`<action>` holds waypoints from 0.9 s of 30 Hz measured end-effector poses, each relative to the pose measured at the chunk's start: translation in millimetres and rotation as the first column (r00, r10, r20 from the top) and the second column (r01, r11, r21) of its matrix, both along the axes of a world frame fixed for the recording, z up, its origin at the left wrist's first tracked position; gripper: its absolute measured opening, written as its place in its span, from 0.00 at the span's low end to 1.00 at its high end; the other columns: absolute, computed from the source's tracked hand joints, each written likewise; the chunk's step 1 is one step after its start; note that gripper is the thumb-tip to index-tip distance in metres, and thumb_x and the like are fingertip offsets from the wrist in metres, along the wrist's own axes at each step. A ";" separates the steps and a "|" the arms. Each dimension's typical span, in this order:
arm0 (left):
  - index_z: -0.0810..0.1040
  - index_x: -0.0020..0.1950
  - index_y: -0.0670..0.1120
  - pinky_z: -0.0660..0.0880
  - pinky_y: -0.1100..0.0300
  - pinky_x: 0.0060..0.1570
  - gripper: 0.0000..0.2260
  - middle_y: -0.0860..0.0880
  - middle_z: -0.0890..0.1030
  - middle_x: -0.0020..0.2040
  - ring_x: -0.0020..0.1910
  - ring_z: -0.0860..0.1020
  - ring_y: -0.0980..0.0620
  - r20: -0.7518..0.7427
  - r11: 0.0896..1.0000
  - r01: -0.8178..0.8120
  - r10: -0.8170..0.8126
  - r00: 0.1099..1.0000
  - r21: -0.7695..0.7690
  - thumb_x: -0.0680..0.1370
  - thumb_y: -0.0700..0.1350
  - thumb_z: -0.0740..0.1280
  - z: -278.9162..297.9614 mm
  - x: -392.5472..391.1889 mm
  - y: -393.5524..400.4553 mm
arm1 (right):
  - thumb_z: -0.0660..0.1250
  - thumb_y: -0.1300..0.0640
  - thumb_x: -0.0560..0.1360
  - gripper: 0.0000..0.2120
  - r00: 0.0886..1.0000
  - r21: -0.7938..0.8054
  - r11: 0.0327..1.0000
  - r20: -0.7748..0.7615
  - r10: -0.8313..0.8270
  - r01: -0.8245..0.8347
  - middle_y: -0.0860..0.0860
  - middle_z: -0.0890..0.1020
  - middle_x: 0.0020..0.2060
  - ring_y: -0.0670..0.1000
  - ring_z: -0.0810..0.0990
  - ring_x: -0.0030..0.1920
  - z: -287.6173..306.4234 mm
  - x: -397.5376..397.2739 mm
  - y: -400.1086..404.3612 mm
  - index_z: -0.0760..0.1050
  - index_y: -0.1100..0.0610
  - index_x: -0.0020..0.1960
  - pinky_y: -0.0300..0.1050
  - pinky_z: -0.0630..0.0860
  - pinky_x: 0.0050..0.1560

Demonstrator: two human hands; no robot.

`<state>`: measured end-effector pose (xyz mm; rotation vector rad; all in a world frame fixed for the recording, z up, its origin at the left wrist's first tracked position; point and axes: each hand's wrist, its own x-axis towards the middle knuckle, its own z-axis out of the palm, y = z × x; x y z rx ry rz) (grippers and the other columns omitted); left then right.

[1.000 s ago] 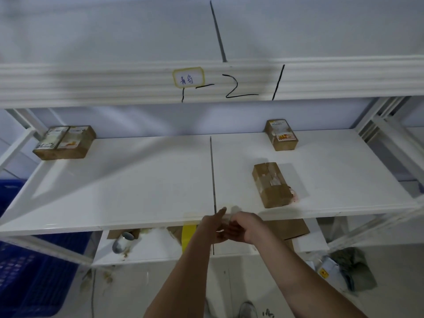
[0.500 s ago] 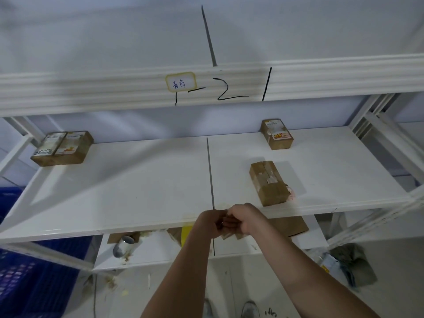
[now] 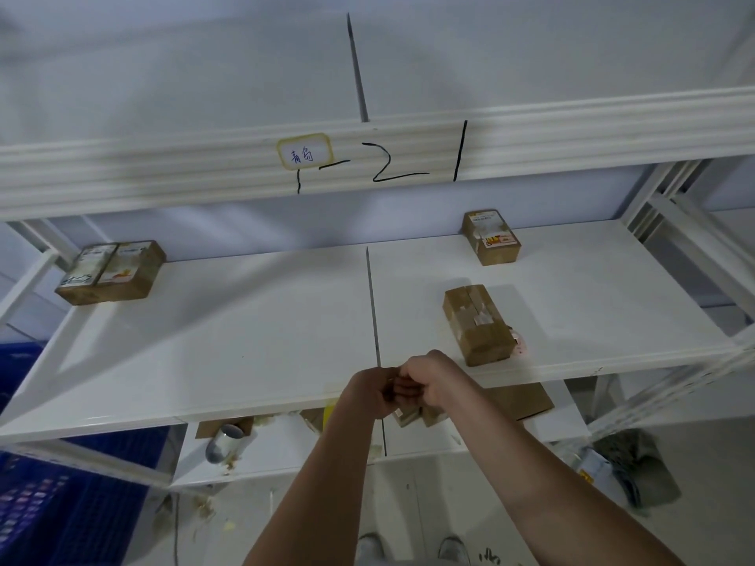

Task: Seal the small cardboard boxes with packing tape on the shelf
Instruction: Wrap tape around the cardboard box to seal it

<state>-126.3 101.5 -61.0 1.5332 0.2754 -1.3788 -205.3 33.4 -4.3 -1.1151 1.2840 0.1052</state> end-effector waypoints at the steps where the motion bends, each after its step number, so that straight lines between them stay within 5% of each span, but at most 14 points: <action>1: 0.69 0.35 0.42 0.60 0.67 0.17 0.16 0.49 0.66 0.20 0.15 0.64 0.53 0.011 1.000 -0.003 0.003 1.000 0.010 0.83 0.35 0.55 2.0 -1.1 -0.3 | 0.58 0.72 0.77 0.09 1.000 -0.002 1.000 -0.001 0.002 -0.002 0.59 0.78 0.28 0.54 0.78 0.28 0.4 0.5 0.2 0.77 0.69 0.49 0.50 0.82 0.33; 6: 0.69 0.36 0.42 0.62 0.65 0.19 0.17 0.49 0.66 0.20 0.15 0.64 0.54 0.012 0.998 -0.033 0.033 0.999 -0.049 0.84 0.36 0.54 14.1 -2.9 -3.6 | 0.58 0.72 0.78 0.07 1.000 -0.005 1.000 0.016 -0.002 0.002 0.58 0.75 0.29 0.53 0.75 0.28 8.7 2.4 -0.3 0.75 0.67 0.46 0.46 0.81 0.28; 9: 0.73 0.40 0.39 0.70 0.59 0.32 0.12 0.47 0.70 0.22 0.17 0.67 0.53 0.029 0.997 -0.064 0.064 0.997 -0.031 0.83 0.36 0.58 22.0 1.5 -8.9 | 0.58 0.73 0.77 0.09 0.999 -0.017 1.000 0.051 -0.004 0.005 0.58 0.75 0.28 0.53 0.75 0.30 17.8 4.3 -3.2 0.75 0.67 0.45 0.47 0.82 0.30; 12: 0.71 0.36 0.40 0.64 0.65 0.18 0.16 0.48 0.69 0.20 0.15 0.66 0.55 -0.001 0.994 -0.049 0.049 0.999 -0.093 0.83 0.36 0.57 34.3 9.8 -12.4 | 0.59 0.73 0.75 0.07 0.995 -0.022 1.000 0.103 -0.002 0.004 0.58 0.75 0.30 0.55 0.76 0.34 34.6 8.7 -4.8 0.74 0.67 0.45 0.51 0.84 0.38; 14: 0.71 0.36 0.41 0.65 0.66 0.17 0.15 0.47 0.71 0.24 0.17 0.69 0.55 -0.007 0.985 -0.044 0.044 0.999 -0.165 0.83 0.36 0.59 47.4 16.1 -17.2 | 0.61 0.71 0.75 0.05 0.991 -0.081 0.997 0.137 0.002 0.009 0.59 0.78 0.32 0.56 0.79 0.35 49.0 11.3 -9.9 0.74 0.67 0.44 0.53 0.84 0.43; 18: 0.80 0.46 0.39 0.80 0.52 0.41 0.04 0.44 0.81 0.42 0.40 0.81 0.44 -0.062 0.953 -0.181 0.171 0.983 -0.241 0.79 0.38 0.69 72.2 27.0 -19.8 | 0.66 0.66 0.76 0.02 0.989 -0.240 0.970 0.128 0.080 -0.047 0.59 0.82 0.39 0.56 0.83 0.38 64.7 10.1 -25.6 0.76 0.63 0.44 0.49 0.84 0.42; 24: 0.80 0.56 0.36 0.83 0.51 0.36 0.07 0.40 0.83 0.51 0.48 0.82 0.42 -0.006 0.912 -0.295 0.306 0.952 -0.287 0.78 0.36 0.69 71.1 20.7 -21.9 | 0.67 0.67 0.75 0.06 0.985 -0.218 0.976 0.169 0.022 0.016 0.63 0.84 0.44 0.58 0.86 0.42 49.5 -1.3 -40.5 0.74 0.67 0.51 0.53 0.85 0.45; 27: 0.77 0.63 0.33 0.81 0.53 0.55 0.13 0.37 0.80 0.61 0.52 0.79 0.46 0.065 0.905 -0.316 0.348 0.935 -0.285 0.78 0.31 0.67 60.8 19.2 -19.7 | 0.65 0.68 0.76 0.05 0.978 -0.117 0.993 0.208 -0.012 0.037 0.63 0.83 0.43 0.57 0.85 0.43 51.7 -17.2 -52.4 0.74 0.67 0.52 0.53 0.84 0.50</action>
